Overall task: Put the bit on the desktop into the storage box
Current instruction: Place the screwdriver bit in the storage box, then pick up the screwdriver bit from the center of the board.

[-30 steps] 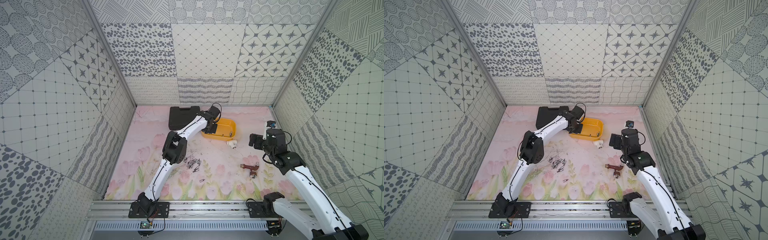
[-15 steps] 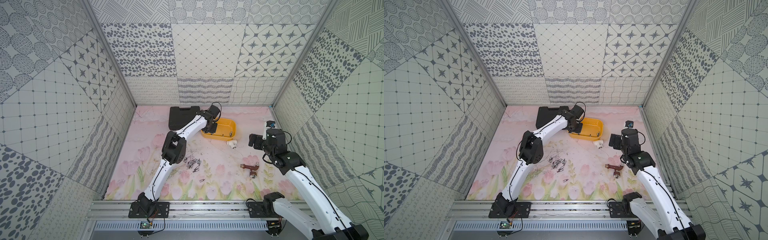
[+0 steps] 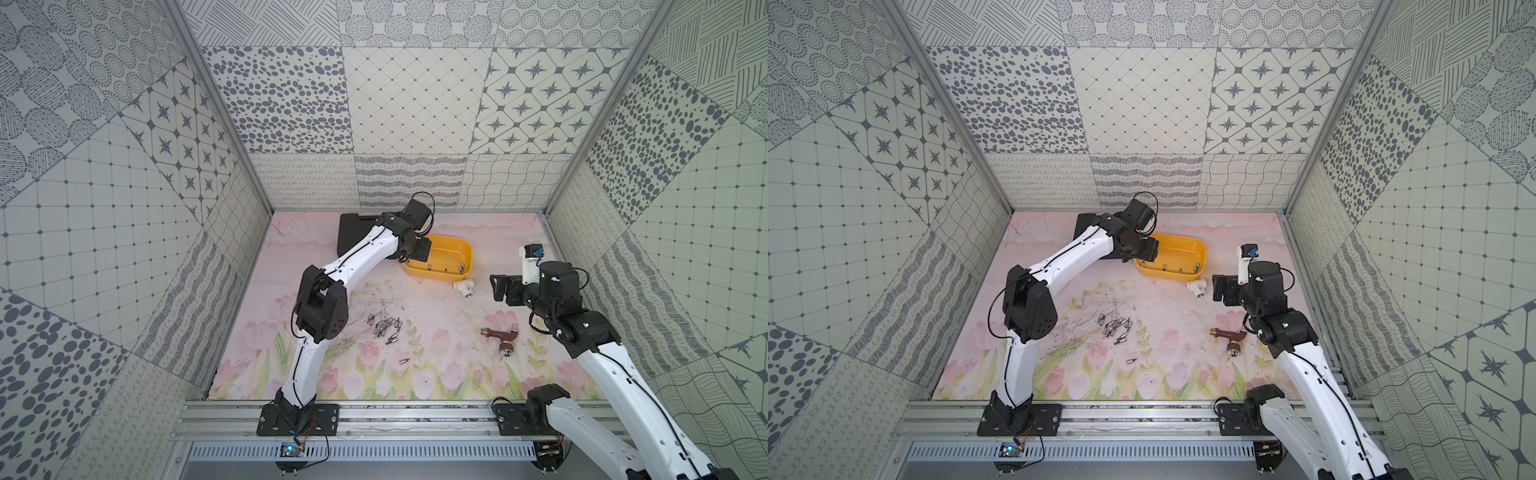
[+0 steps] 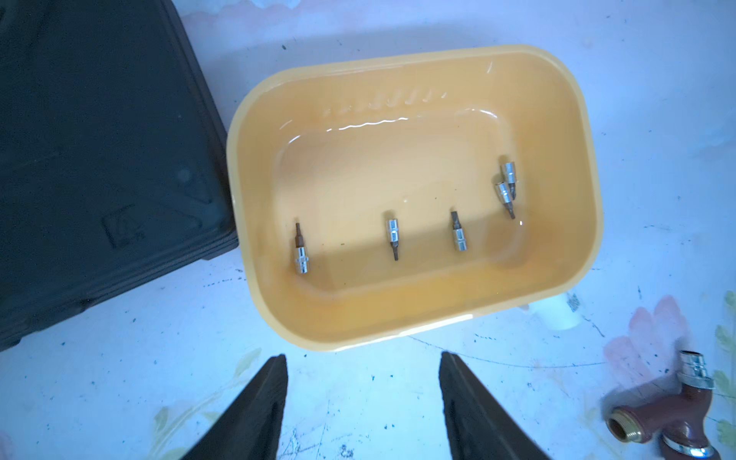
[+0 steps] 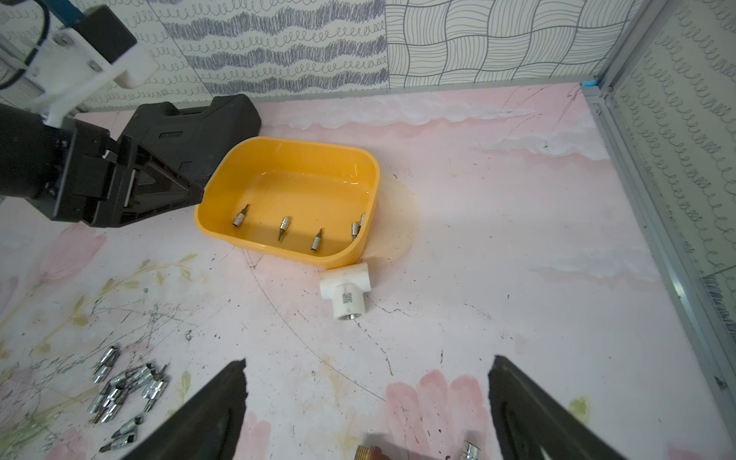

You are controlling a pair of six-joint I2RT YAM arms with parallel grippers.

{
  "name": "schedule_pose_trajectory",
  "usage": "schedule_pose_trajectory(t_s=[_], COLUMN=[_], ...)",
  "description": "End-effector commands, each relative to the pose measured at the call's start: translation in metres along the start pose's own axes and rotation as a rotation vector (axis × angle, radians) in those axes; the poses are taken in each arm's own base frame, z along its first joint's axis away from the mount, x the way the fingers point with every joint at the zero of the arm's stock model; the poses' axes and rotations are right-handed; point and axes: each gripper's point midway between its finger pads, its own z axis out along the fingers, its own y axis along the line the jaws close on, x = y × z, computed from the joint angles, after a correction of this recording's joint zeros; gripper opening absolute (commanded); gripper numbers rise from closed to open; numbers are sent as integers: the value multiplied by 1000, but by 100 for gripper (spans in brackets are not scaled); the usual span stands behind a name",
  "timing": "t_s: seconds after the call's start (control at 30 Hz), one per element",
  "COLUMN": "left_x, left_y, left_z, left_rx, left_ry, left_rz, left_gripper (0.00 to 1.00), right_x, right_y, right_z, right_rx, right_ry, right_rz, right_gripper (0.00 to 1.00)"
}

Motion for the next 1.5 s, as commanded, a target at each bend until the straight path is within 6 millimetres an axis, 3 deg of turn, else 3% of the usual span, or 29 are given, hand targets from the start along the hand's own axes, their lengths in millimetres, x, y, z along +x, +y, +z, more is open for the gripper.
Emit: schedule_pose_trajectory(t_s=[0.0,0.2,0.43,0.93,1.23,1.47], left_x=[7,39,79,147,156,161], left_y=[-2,17,51,142,178,189], left_z=[-35,-69,-89,-98,-100,-100], left_rx=[48,26,13,49,130,193], left_ry=[-81,-143,-168,-175,-242,-253], left_rz=[26,24,-73,-495,-721,-807], left_gripper=[72,88,99,99,99,99], right_x=[-8,2,15,67,118,152], right_y=[21,47,85,179,209,223], right_z=[-10,-13,-11,5,14,15], right_rx=[-120,-253,-357,-562,-615,-616], right_ry=[-22,4,43,241,424,527], right_rz=[-67,-146,-293,-743,-996,-1179], right_gripper=[97,97,97,97,97,91])
